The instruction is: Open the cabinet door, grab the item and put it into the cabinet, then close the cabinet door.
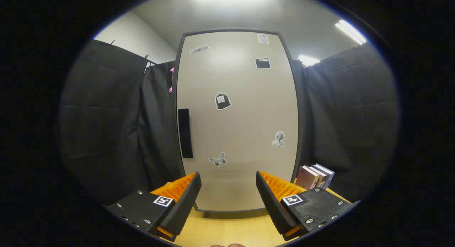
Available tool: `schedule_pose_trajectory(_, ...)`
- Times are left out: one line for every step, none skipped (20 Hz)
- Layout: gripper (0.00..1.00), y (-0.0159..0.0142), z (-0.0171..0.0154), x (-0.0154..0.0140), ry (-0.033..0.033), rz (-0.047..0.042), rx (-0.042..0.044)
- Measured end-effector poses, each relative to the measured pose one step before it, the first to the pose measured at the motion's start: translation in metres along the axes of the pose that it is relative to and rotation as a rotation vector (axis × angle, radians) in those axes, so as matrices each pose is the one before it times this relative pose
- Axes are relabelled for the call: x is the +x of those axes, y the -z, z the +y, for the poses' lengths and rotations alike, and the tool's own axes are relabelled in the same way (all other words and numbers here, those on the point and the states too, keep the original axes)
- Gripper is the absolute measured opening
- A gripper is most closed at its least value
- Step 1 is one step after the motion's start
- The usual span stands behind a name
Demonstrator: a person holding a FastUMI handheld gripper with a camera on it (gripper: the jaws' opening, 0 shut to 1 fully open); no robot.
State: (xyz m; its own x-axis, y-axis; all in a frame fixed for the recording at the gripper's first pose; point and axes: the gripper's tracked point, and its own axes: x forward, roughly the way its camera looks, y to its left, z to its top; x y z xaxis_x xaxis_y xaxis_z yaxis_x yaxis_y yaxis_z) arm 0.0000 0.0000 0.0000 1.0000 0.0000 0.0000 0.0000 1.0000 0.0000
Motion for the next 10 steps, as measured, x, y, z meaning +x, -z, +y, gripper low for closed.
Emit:
schedule_pose_trajectory(0.96, 0.00011, -0.00039, 0.00137, 0.00047, 0.00001, 0.00312)
schedule_pose_trajectory(0.95, -0.00035, -0.001, 0.00061, 0.00176, 0.00132, 0.00207)
schedule_pose_trajectory(0.96, -0.00015, -0.00004, 0.00078, 0.00026, 0.00184, 0.00088)
schedule_pose_trajectory(0.96, -0.00031, -0.00027, 0.00037, 0.00098, 0.00042, -0.00037)
schedule_pose_trajectory(0.96, -0.00047, -0.00018, 0.00065, 0.00101, -0.00054, -0.00191)
schedule_pose_trajectory(0.96, 0.00048, 0.0004, 0.00079, -0.00196, -0.00088, -0.00012)
schedule_pose_trajectory(0.96, 0.00015, 0.00105, 0.00049, -0.00182, 0.00077, 0.0)
schedule_pose_trajectory(0.96, 0.00049, 0.00016, -0.00018, -0.00023, 0.00098, -0.00156)
schedule_pose_trajectory(0.96, -0.00031, 0.00122, 0.00034, -0.0024, 0.00029, 0.00102)
schedule_pose_trajectory(0.96, 0.00043, 0.00097, 0.00047, -0.00167, 0.00022, 0.00055)
